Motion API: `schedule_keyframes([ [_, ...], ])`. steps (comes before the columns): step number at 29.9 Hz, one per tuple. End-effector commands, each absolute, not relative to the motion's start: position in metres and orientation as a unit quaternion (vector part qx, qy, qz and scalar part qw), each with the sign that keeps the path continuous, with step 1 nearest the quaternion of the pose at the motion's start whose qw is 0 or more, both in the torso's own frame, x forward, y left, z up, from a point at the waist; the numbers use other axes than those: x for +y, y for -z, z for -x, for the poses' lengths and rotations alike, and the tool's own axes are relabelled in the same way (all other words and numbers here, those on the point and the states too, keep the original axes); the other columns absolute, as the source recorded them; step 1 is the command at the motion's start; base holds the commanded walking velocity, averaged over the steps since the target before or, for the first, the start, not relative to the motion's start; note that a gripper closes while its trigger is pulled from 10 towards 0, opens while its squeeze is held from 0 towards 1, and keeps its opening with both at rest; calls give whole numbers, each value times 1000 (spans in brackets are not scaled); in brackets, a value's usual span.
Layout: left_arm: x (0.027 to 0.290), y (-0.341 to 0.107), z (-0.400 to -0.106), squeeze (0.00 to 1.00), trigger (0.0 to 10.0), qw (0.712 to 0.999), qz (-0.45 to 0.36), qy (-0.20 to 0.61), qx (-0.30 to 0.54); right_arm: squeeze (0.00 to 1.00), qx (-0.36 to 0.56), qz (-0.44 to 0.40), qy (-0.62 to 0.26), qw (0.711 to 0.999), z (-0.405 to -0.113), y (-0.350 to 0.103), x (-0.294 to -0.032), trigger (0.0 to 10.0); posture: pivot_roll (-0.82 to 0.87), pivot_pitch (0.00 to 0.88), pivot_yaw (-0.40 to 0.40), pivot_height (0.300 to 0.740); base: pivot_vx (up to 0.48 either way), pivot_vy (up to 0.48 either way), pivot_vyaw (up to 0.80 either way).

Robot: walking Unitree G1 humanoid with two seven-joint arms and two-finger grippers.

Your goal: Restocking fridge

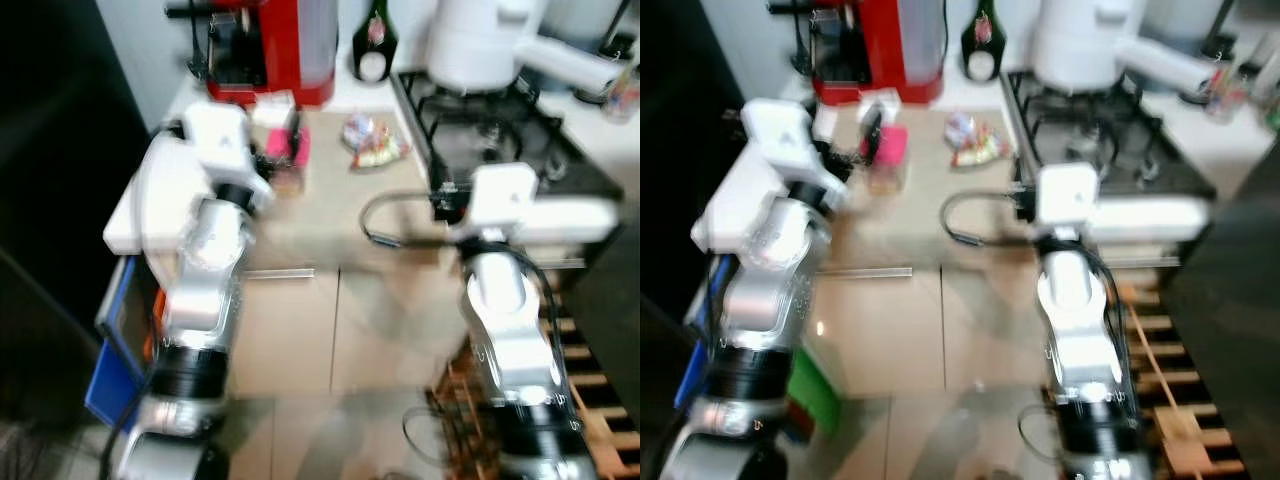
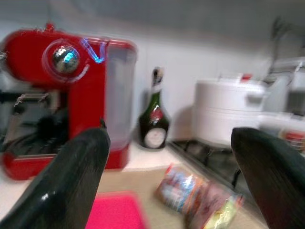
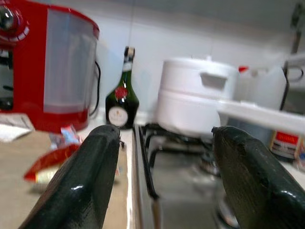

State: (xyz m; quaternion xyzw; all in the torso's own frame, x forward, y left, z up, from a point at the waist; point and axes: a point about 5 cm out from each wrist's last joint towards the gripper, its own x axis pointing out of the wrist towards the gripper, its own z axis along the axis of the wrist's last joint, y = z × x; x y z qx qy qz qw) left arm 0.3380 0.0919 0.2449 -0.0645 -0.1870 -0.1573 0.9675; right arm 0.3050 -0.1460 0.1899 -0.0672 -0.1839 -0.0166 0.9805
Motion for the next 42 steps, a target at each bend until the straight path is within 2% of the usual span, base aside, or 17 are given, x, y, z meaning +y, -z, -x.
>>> schedule_keyframes([
  [1, 99, -241, -341, 0, 10000, 971, 77, 152, -169, 0, -189, 64, -1, 980, -301, -191, -135, 10000, 0, 0, 22, 740, 0, 0, 0],
  [8, 100, -223, -361, 0, 10000, 980, 107, 143, -89, 0, -184, 63, 0, 981, -294, -188, -133, 10000, -2, 0, 28, 740, 0, 0, 0],
  [12, 92, -215, -385, 0, 10000, 981, 114, 155, -37, 0, -175, 63, 5, 983, -289, -184, -135, 10000, -27, 0, 40, 740, 0, 0, 0],
  [28, 113, -233, -416, 0, 10000, 990, 99, 94, -41, 0, -172, 69, 39, 982, -260, -185, -138, 10000, -83, 60, 104, 740, 0, 0, 0],
  [34, 97, -251, -416, 0, 10000, 986, 83, 125, -72, 0, -164, 70, 48, 983, -254, -183, -140, 10000, -86, 70, 110, 740, 0, 0, 0],
  [36, 97, -251, -416, 0, 10000, 986, 83, 125, -72, 0, -164, 70, 48, 983, -254, -183, -140, 10000, -86, 70, 110, 740, 0, 0, 0],
  [42, 74, -248, -412, 0, 10000, 982, 78, 152, -74, 0, -159, 71, 51, 983, -253, -184, -139, 10000, -89, 77, 114, 740, 0, 0, 0],
])
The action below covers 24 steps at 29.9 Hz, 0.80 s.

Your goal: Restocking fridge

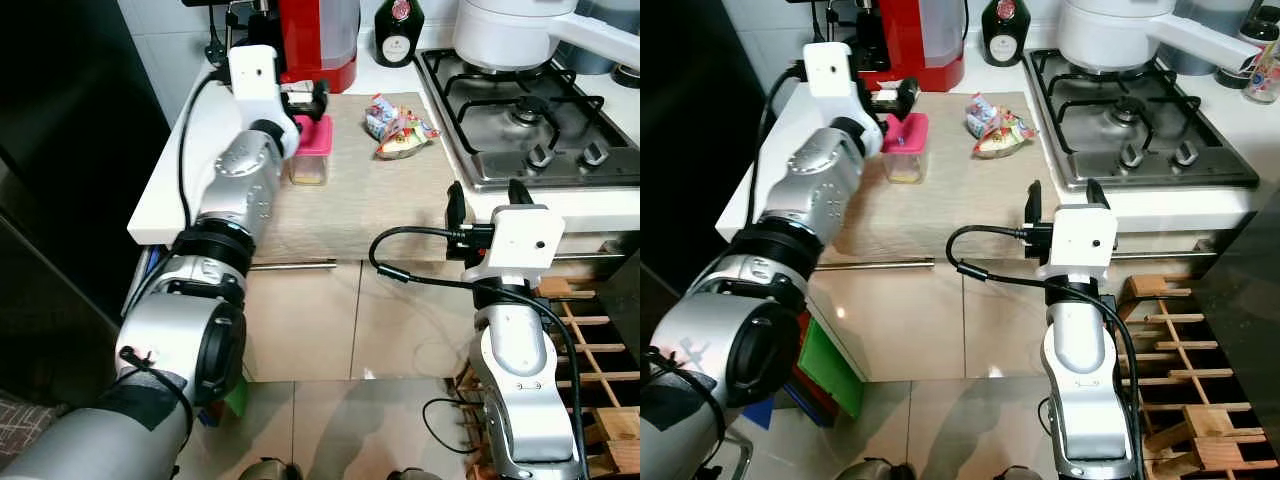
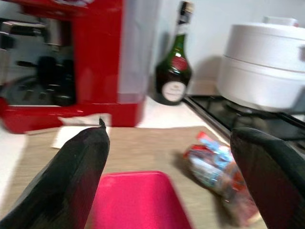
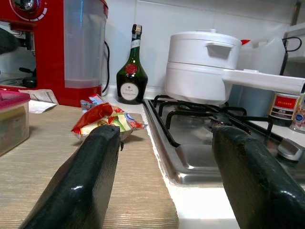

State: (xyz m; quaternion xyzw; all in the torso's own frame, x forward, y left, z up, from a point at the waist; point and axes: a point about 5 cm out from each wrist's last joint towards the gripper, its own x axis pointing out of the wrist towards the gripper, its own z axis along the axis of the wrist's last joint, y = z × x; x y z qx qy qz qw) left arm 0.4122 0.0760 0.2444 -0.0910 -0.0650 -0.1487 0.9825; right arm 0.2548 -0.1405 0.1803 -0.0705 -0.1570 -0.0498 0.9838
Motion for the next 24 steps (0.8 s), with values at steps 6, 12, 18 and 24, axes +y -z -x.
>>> schedule_keyframes([
  [6, 74, -231, -412, 0, 10000, 990, 49, 123, -41, 0, -159, 73, 51, 983, -253, -184, -139, 10000, -92, 75, 117, 740, 0, 0, 0],
  [12, 73, -229, -412, 0, 10000, 995, 28, 90, -38, 0, -156, 72, 52, 984, -254, -183, -138, 10000, -91, 65, 125, 740, 0, 0, 0],
  [18, 76, -231, -412, 0, 10000, 996, 19, 76, -38, 0, -156, 70, 52, 984, -255, -183, -138, 10000, -83, 62, 122, 740, 0, 0, 0],
  [24, 73, -230, -411, 0, 10000, 996, 21, 82, -24, 0, -157, 68, 48, 984, -257, -183, -137, 10000, -74, 57, 118, 740, 0, 0, 0],
])
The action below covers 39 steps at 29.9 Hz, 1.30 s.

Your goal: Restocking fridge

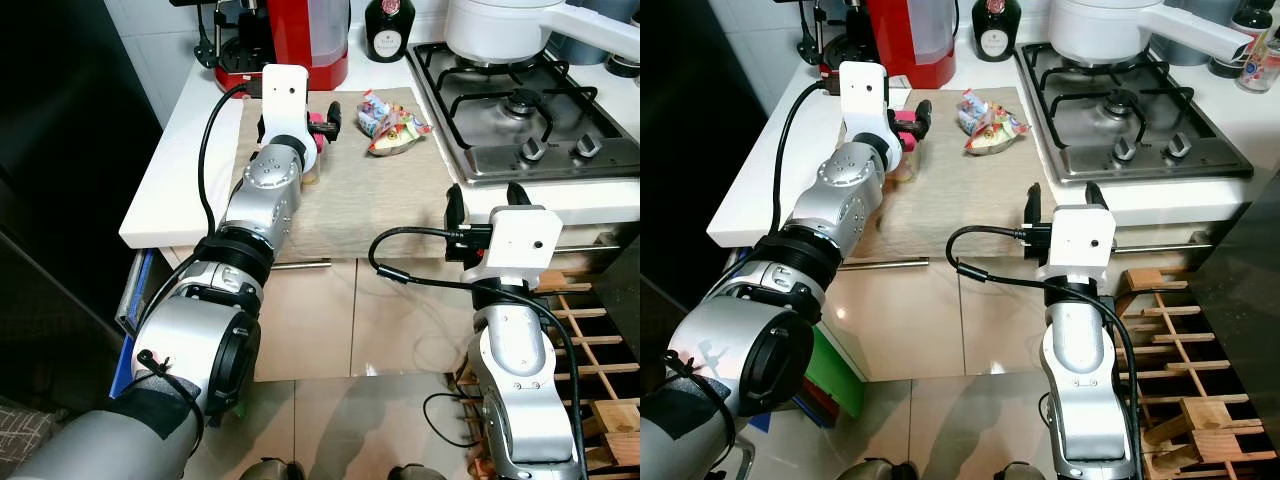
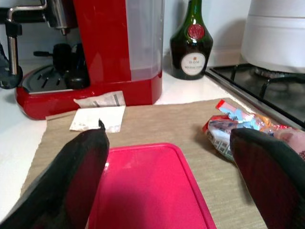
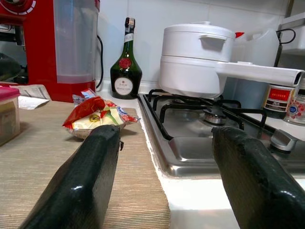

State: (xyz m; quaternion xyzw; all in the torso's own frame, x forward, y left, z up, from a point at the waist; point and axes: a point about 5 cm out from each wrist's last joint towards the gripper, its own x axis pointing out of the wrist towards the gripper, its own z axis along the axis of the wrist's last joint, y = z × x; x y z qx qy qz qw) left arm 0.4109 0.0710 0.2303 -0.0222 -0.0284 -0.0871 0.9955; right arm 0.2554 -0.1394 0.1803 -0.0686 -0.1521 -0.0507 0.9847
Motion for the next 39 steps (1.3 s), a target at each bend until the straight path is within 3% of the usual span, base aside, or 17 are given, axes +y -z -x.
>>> schedule_keyframes([
  [1, 72, -229, -410, 0, 10000, 996, 19, 83, -18, 0, -158, 68, 48, 984, -258, -184, -136, 10000, -70, 56, 118, 740, 0, 0, 0],
  [21, 75, -212, -405, 0, 10000, 996, 50, 62, 38, 0, -160, 66, 43, 984, -262, -183, -135, 10000, -67, 33, 118, 740, 0, 0, 0],
  [30, 69, -243, -400, 0, 10000, 995, -1, 82, -59, 0, -162, 67, 40, 984, -264, -182, -134, 10000, -63, 18, 114, 740, 0, 0, 0],
  [39, 77, -241, -396, 0, 10000, 995, -18, 79, -59, 0, -162, 65, 37, 984, -265, -182, -132, 10000, -57, 15, 114, 740, 0, 0, 0],
])
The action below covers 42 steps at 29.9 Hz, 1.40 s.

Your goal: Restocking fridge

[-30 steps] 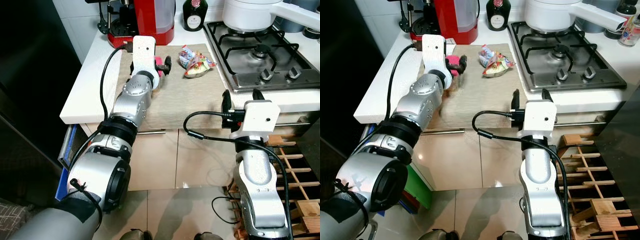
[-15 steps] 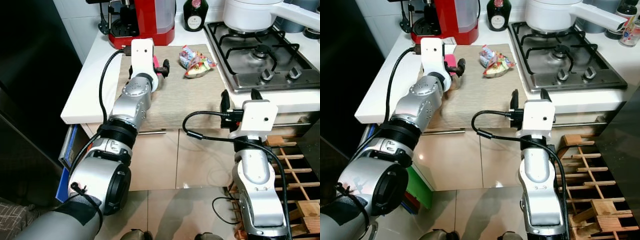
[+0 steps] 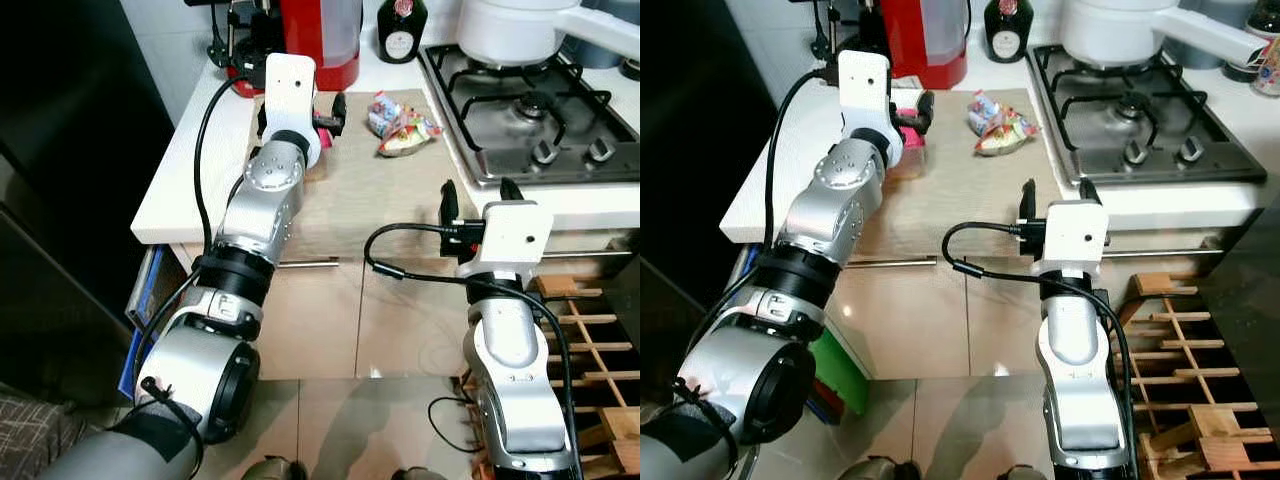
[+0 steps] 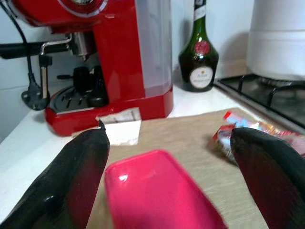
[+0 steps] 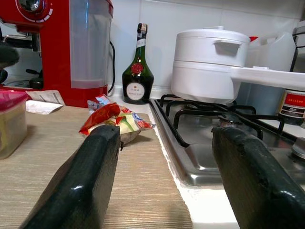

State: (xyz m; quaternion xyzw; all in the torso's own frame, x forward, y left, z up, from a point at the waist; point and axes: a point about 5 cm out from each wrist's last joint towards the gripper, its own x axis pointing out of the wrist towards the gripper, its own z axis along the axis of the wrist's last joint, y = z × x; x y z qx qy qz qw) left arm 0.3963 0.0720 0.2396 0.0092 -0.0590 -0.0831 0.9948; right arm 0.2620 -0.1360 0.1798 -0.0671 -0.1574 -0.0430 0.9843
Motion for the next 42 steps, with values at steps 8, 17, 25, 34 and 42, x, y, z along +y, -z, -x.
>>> schedule_keyframes([
  [8, 74, -231, -381, 0, 10000, 999, 31, 40, -13, 0, -163, 64, 36, 984, -265, -182, -131, 10000, -52, 38, 99, 740, 0, 0, 0],
  [17, 45, -237, -372, 0, 10000, 996, 52, 69, -16, 0, -164, 68, 24, 984, -268, -184, -129, 10000, -63, 37, 85, 740, 0, 0, 0],
  [25, 43, -237, -372, 0, 10000, 1000, 23, -10, -7, 0, -166, 71, 23, 983, -269, -185, -130, 10000, -76, 30, 85, 740, 0, 0, 0],
  [34, 29, -233, -375, 0, 10000, 999, 46, 6, 5, 0, -169, 75, 24, 982, -269, -187, -132, 10000, -86, 23, 89, 740, 0, 0, 0],
  [42, 27, -234, -375, 0, 10000, 999, 49, 7, 4, 0, -169, 76, 25, 982, -269, -187, -132, 10000, -86, 23, 89, 740, 0, 0, 0],
])
